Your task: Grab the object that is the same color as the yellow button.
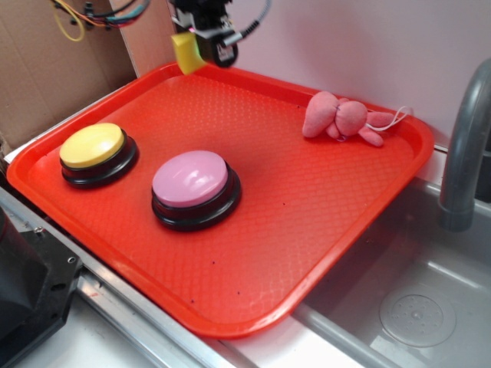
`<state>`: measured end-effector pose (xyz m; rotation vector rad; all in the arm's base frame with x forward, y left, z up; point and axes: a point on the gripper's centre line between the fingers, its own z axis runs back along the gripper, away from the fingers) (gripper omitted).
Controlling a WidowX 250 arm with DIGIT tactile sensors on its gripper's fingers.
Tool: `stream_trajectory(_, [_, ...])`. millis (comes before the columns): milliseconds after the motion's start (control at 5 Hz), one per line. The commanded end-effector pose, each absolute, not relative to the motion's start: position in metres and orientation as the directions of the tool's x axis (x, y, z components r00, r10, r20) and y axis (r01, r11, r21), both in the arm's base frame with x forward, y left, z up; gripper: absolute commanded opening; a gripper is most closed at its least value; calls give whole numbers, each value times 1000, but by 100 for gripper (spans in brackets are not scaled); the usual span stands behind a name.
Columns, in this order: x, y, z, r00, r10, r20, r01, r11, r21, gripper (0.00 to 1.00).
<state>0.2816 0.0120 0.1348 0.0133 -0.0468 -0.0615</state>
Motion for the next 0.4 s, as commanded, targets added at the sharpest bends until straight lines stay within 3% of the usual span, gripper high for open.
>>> stream_trajectory(0, [271, 25, 183, 969, 125, 213, -145, 986, 81, 0])
stream_trajectory(200, [271, 31, 180, 974, 144, 176, -156, 986, 53, 0])
